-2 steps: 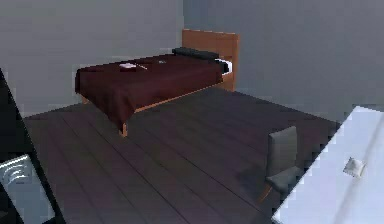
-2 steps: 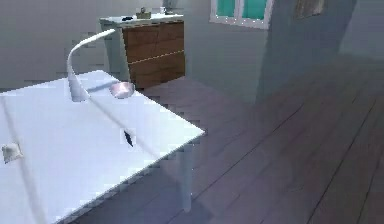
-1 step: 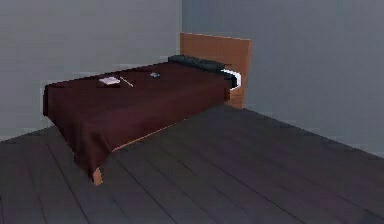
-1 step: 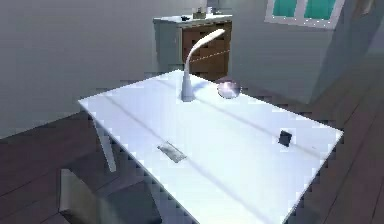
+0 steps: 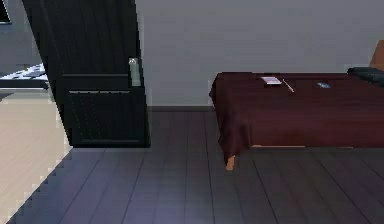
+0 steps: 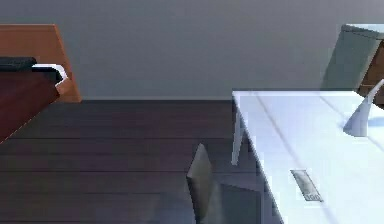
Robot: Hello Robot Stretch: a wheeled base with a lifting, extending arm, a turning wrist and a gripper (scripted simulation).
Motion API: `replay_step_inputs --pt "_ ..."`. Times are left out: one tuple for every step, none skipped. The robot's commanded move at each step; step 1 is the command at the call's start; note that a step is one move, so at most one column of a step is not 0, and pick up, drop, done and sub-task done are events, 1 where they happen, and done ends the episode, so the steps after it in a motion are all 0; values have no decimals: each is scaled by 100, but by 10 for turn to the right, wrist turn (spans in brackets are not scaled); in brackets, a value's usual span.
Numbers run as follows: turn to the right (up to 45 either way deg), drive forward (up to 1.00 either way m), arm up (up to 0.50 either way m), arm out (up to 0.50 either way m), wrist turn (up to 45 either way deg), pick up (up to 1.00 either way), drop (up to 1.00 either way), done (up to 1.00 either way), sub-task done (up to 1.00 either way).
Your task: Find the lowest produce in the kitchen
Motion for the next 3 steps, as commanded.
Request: replay_step_inputs --pt "-150 0 0 0 0 0 0 0 0" --pt "0 35 0 0 0 0 0 0 0" --pt "-270 0 0 0 0 0 0 0 0"
